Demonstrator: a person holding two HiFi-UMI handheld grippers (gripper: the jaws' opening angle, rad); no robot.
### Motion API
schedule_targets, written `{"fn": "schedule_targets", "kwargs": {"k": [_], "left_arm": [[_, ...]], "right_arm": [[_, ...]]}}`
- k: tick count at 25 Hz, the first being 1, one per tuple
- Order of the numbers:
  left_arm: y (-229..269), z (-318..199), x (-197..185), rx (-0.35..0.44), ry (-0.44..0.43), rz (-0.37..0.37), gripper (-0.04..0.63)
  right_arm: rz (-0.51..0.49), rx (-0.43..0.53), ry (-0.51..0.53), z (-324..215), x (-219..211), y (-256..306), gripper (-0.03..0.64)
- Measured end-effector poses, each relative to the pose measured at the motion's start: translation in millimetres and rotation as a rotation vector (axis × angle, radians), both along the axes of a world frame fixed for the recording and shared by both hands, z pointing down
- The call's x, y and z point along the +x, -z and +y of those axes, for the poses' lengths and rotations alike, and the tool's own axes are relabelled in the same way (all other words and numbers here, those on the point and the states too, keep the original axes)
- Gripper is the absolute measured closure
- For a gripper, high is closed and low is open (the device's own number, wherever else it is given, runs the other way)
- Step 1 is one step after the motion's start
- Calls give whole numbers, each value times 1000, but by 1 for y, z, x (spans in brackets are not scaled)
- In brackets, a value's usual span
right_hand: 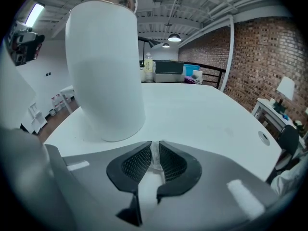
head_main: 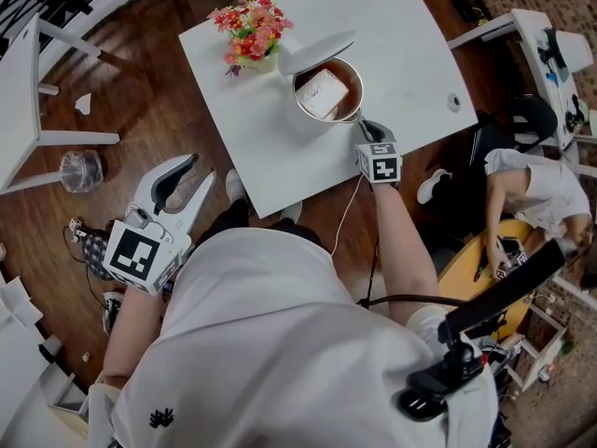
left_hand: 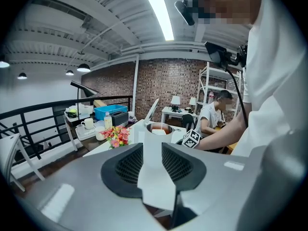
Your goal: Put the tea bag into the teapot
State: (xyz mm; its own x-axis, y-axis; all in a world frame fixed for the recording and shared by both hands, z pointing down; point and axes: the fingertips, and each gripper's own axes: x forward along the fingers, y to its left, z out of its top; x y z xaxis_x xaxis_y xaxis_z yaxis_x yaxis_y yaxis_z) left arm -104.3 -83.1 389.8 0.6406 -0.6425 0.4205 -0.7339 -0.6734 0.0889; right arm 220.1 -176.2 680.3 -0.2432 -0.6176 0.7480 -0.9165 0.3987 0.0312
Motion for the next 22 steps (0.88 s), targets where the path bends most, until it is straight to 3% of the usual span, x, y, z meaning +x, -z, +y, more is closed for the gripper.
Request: {"fn": "schedule_targets", "kwargs": {"k": [11, 22], "left_arm": [[-1, -7, 11, 11, -42, 46, 500], [-4, -11, 10, 33, -74, 92, 500]], "right_arm": [[-38, 55, 5, 10, -2, 71, 572], [-84, 220, 79, 10, -35, 219, 572]]}}
